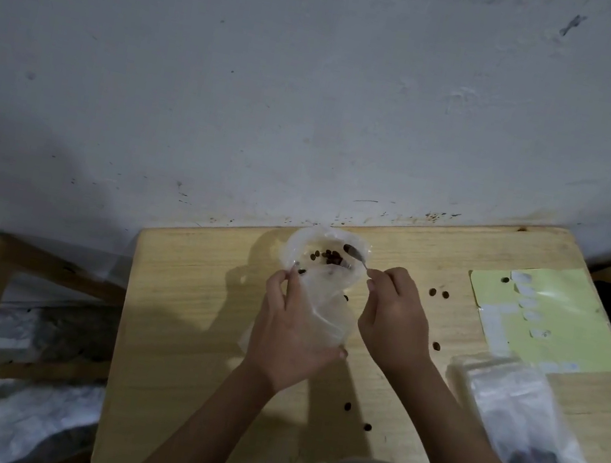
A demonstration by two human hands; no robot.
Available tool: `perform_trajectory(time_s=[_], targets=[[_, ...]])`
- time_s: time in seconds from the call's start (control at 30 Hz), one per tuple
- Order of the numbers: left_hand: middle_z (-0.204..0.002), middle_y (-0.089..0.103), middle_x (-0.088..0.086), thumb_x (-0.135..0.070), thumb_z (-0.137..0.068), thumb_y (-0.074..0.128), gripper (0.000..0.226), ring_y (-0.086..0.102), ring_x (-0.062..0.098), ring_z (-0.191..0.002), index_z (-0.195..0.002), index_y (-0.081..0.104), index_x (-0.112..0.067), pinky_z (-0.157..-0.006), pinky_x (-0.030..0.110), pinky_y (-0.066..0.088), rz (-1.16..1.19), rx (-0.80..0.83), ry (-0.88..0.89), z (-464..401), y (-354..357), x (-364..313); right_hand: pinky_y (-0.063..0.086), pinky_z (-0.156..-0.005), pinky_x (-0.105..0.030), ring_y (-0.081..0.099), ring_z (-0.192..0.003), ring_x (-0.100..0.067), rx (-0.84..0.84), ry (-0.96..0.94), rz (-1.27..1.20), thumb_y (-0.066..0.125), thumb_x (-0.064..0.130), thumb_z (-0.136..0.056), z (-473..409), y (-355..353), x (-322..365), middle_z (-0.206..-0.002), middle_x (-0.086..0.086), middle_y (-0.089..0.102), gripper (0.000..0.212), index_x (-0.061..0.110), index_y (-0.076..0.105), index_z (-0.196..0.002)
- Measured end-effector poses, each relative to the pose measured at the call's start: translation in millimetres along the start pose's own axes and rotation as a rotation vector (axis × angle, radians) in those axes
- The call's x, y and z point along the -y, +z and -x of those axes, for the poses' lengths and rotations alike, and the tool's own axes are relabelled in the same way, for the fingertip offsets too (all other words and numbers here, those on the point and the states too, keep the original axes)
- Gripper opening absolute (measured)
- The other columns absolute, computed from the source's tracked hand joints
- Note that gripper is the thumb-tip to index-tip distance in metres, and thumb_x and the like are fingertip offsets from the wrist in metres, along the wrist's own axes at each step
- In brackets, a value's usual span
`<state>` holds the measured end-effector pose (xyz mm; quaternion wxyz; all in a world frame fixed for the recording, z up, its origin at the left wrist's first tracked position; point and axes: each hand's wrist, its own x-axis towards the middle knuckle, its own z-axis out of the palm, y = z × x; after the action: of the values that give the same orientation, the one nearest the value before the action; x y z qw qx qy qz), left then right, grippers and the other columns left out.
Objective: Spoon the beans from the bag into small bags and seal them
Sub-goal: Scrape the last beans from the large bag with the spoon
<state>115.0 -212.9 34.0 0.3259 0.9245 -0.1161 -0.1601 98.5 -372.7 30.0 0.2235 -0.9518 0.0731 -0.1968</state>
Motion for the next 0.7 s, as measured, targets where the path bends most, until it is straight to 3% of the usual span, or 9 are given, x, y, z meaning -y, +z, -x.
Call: perform_trajectory(time_s=[0.13,0.27,0.33,0.43,0.53,0.6,0.7], targets=[[-0.142,0.008,-0.003,-0.062,-0.051,0.08,0.133,0.032,0.023,-0.131,-0.148,0.001,-0.018,-0.099,0.029,0.044,0.019,0.031,-0.008,3.0,6.2,4.6,0.048,-0.057,-0.031,0.054,-0.063,-0.024,0.042,0.15,-0.139,0.047,0.001,-0.088,-12.1,-1.2,-2.0,-0.084,-0.013,0.057,0.019,-0.002,0.066,-0.091],[-0.144,0.007,-0.004,-0.066,-0.049,0.079,0.136,0.03,0.021,-0.131,-0.148,-0.001,-0.02,-0.096,0.027,0.043,0.01,0.089,0.017,3.0,3.8,11.0,0.039,-0.062,-0.027,0.05,-0.066,-0.02,0.124,0.234,-0.156,0.051,0.001,-0.089,-29.3,-4.8,-3.1,-0.084,-0.012,0.058,0.016,-0.001,0.066,-0.089],[-0.143,0.005,-0.006,-0.067,-0.049,0.079,0.136,0.03,0.021,-0.132,-0.148,-0.002,-0.021,-0.096,0.028,0.044,0.012,0.123,0.046,2.0,2.4,14.0,0.041,-0.061,-0.028,0.054,-0.067,-0.023,0.148,0.322,-0.178,0.051,0.001,-0.088,-35.3,-4.9,-7.0,-0.08,-0.013,0.062,0.017,-0.004,0.067,-0.085],[-0.143,0.004,-0.009,-0.065,-0.051,0.08,0.135,0.029,0.021,-0.133,-0.148,-0.002,-0.019,-0.097,0.03,0.043,0.013,0.178,0.069,0.6,0.9,17.2,0.05,-0.06,-0.028,0.061,-0.062,-0.025,0.13,0.657,-0.369,0.052,0.006,-0.088,-36.0,2.1,-21.8,-0.069,-0.011,0.065,0.02,-0.001,0.071,-0.089],[-0.14,0.003,-0.014,-0.067,-0.051,0.078,0.134,0.028,0.019,-0.134,-0.148,0.001,-0.018,-0.1,0.03,0.041,0.016,0.207,0.074,-0.7,1.5,22.5,0.051,-0.055,-0.028,0.063,-0.065,-0.023,0.12,1.074,-0.755,0.054,0.008,-0.09,-28.2,11.9,-30.2,-0.072,-0.011,0.065,0.019,-0.002,0.069,-0.095],[-0.14,0.002,-0.016,-0.067,-0.051,0.078,0.134,0.027,0.018,-0.135,-0.149,0.001,-0.019,-0.103,0.031,0.04,0.024,0.225,0.065,-1.5,1.7,25.2,0.052,-0.056,-0.028,0.062,-0.066,-0.02,0.135,1.205,-0.901,0.054,0.007,-0.091,-23.1,16.1,-29.8,-0.077,-0.012,0.065,0.016,0.0,0.069,-0.092],[-0.143,0.0,-0.017,-0.067,-0.052,0.078,0.137,0.023,0.016,-0.137,-0.15,-0.003,-0.018,-0.106,0.029,0.036,0.028,0.249,0.054,-1.2,-0.2,29.0,0.053,-0.058,-0.029,0.063,-0.069,-0.02,0.14,1.259,-1.002,0.053,0.003,-0.09,-21.4,20.9,-26.8,-0.082,-0.013,0.066,0.015,0.002,0.068,-0.089]])
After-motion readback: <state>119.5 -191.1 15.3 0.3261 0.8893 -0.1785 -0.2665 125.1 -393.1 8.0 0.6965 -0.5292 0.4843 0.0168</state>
